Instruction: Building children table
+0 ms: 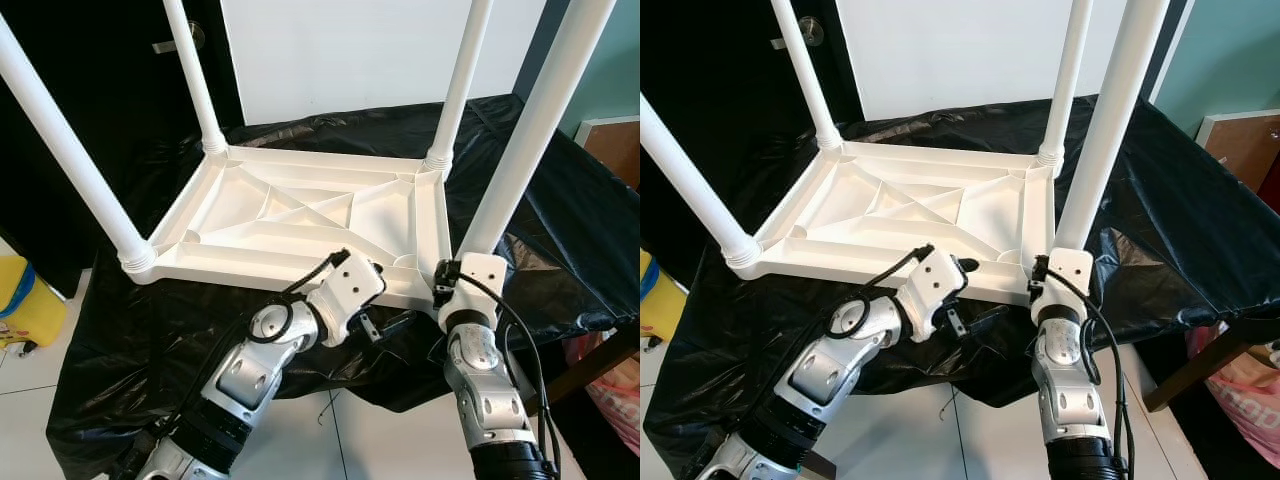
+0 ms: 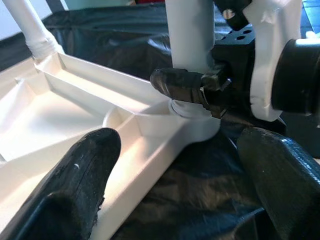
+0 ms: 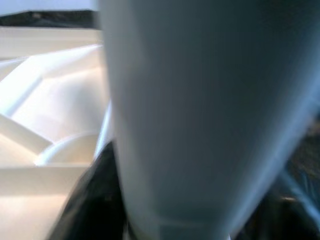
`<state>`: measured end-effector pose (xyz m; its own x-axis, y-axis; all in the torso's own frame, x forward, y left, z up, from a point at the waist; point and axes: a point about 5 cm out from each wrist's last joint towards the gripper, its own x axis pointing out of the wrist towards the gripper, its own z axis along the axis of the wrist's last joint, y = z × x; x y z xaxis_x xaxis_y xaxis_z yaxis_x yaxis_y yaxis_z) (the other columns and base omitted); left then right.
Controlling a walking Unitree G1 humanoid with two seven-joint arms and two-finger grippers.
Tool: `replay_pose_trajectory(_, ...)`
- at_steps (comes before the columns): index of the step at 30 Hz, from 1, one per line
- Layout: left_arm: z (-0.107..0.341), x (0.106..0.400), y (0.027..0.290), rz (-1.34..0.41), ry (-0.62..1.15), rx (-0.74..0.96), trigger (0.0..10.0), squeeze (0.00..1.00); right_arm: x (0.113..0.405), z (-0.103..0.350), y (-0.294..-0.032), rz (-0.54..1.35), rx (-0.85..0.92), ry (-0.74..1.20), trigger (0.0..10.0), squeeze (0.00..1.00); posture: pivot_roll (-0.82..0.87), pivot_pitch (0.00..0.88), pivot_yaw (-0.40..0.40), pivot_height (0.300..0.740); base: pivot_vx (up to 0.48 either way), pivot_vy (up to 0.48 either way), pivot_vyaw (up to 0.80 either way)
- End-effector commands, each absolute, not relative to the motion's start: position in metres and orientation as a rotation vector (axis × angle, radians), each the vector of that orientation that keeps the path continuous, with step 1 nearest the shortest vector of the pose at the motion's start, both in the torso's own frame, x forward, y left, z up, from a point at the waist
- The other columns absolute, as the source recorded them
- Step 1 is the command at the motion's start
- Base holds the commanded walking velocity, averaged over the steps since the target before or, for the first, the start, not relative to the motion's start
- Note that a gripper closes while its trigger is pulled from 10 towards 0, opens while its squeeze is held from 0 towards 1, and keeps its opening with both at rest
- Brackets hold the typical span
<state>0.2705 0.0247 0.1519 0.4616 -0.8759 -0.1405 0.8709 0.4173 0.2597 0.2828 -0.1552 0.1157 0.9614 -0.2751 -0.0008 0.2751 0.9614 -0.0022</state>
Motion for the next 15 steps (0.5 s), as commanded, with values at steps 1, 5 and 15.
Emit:
replay_pose_trajectory(1,0.148,0.266,0.024,-1.118,0.004,0.336,10.0,0.0,0.278,0.116,-0.156,-0.249,0.023,-0.009,10.0,1.0,-0.17,0.001,-0.03,0.74,0.0,0.0,0.0)
replay_pose_trajectory(5,0.148,0.266,0.024,-1.119,0.005,0.341,10.0,0.0,0.276,0.121,-0.156,-0.191,0.039,-0.046,10.0,1.0,-0.17,0.008,-0.03,0.74,0.0,0.0,0.0)
replay_pose_trajectory(15,0.154,0.268,0.024,-1.115,-0.007,0.349,10.0,0.0,0.271,0.129,-0.173,0.045,0.019,-0.102,10.0,0.0,-0.17,0.05,-0.023,0.74,0.0,0.0,0.0)
